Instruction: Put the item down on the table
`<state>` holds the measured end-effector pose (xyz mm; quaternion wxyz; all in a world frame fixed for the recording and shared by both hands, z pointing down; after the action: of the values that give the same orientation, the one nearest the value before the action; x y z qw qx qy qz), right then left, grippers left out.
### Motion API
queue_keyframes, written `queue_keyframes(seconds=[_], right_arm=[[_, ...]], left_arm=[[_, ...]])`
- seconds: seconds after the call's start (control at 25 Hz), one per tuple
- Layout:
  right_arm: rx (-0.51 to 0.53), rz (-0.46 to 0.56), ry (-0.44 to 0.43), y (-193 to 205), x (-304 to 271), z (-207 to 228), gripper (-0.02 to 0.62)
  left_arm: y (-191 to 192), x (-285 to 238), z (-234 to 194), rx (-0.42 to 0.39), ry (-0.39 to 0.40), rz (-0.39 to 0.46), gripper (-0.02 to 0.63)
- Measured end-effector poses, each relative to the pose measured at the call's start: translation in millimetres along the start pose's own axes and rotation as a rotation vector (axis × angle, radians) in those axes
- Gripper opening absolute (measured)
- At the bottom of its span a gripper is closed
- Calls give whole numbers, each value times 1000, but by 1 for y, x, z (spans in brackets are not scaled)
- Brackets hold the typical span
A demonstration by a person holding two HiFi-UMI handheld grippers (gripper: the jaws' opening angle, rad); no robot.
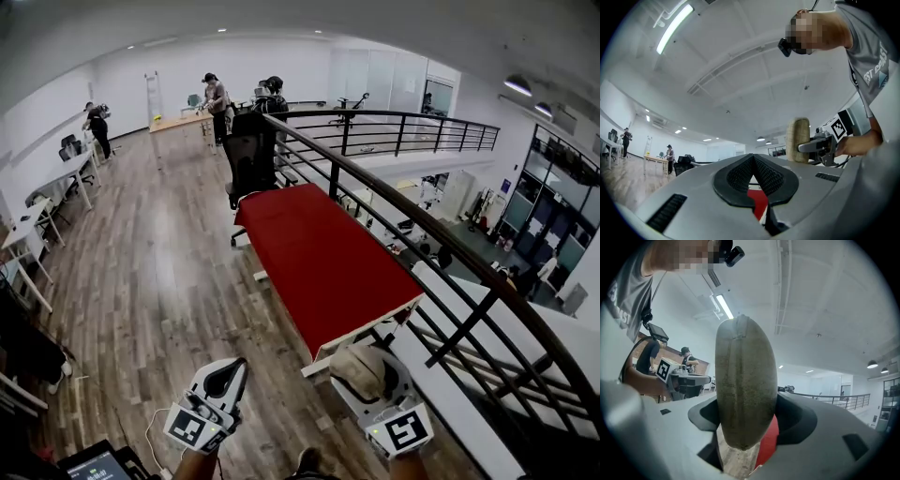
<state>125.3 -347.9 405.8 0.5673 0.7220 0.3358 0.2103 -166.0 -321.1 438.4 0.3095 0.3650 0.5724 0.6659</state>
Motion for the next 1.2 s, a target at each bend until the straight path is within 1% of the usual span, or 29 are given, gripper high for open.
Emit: queue_keyframes(seconds=[0.08,0.2,0.4,0.52,0.68,0.76,0.92,1.08,1.2], right_arm=[[4,3,-5,3,-24,22,282],[6,13,-15,6,-53,47,282],[20,20,-33,12,-92,80,282],[9,16,-45,19,-115,94,282],[-1,-3,-54,22,-158,106,282],[-4,-5,-36,22,-185,113,282],[-3,-7,17,17,-244,122,282],[-18,-12,52,8,-310,121,282],[-22,-14,69,-2,-366,121,282]], left_arm=[[4,-26,-16,-3,0,15,0],[13,-54,-37,0,-18,-15,0],[19,-91,-62,-17,-32,-6,0],[27,-109,-77,-15,-37,-25,0],[35,-132,-117,-9,-34,-24,0],[40,-147,-142,-7,-16,-27,0],[50,-175,-208,6,23,-26,0],[47,-198,-281,0,55,-4,0],[49,-213,-337,2,75,-11,0]])
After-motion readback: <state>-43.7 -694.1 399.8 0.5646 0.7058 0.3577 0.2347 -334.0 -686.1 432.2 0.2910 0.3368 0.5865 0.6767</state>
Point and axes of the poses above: the fingertips, and each gripper's own axes: x backward along the fingers, z to its right, y out of its underside, the point moved 9 cm from there along x, backward along the fingers, and after that the axes turned 6 degrees about -z, right-handed, at the moved point
